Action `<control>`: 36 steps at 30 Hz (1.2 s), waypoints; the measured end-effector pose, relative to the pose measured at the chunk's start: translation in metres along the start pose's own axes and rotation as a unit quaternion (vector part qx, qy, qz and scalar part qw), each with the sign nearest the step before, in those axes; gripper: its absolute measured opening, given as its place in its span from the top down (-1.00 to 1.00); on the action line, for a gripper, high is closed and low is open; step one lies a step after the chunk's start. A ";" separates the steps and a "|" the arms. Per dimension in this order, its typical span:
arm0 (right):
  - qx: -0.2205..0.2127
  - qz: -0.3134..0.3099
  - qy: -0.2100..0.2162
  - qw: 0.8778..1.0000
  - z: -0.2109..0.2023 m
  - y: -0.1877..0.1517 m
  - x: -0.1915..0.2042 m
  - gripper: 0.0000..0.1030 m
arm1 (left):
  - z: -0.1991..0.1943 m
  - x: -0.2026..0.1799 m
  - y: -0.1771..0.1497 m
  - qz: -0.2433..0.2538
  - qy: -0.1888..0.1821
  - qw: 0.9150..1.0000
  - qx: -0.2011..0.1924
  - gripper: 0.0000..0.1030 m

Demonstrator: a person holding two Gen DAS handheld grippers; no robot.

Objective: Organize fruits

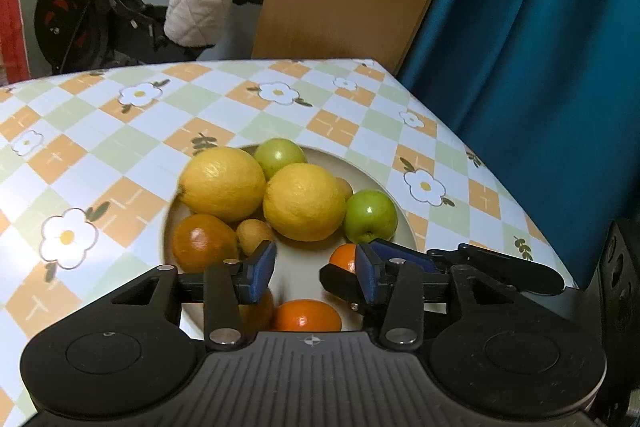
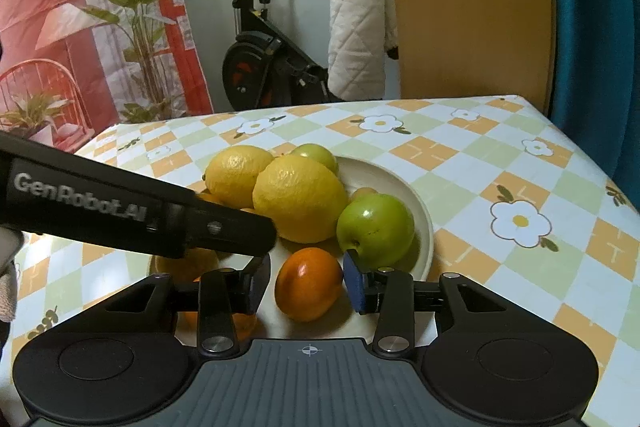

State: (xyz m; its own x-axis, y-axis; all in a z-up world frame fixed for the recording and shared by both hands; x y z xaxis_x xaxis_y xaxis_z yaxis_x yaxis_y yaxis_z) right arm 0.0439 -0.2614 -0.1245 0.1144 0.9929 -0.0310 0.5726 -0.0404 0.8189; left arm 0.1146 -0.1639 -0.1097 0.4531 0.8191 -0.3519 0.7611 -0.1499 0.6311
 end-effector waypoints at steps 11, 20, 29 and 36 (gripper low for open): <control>-0.008 -0.008 -0.009 1.000 -0.024 0.014 0.010 -0.08 | -0.045 0.009 0.009 0.006 0.023 0.998 -0.055 -0.45; -0.007 0.008 -0.006 1.000 -0.052 0.031 0.018 -0.95 | -0.096 0.023 0.014 0.006 0.076 0.991 -0.114 -0.73; -0.015 0.005 -0.006 1.000 -0.070 0.045 0.035 -0.99 | -0.137 0.037 0.014 -0.008 0.129 0.979 -0.159 -0.76; -0.017 -0.005 -0.012 1.000 -0.074 0.048 0.051 -0.99 | -0.159 0.048 0.012 -0.006 0.175 0.967 -0.185 -0.80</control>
State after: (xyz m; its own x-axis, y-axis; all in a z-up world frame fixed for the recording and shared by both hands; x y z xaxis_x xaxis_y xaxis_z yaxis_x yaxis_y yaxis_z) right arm 0.0168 -0.2045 -0.0441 0.1283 0.9903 -0.0535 0.5467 -0.0256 0.8370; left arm 0.0717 -0.0385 -0.0095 0.2111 0.9663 -0.1472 0.5182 0.0170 0.8551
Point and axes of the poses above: each gripper's, at about its wrist camera, not at the fingertips, and z roughly the way its jaws point, x to its left, y to its top, the point moved 9 cm from there along z, roughly the way its jaws point, and after that the axes turned 9 degrees about -z, right-handed, at the moved point
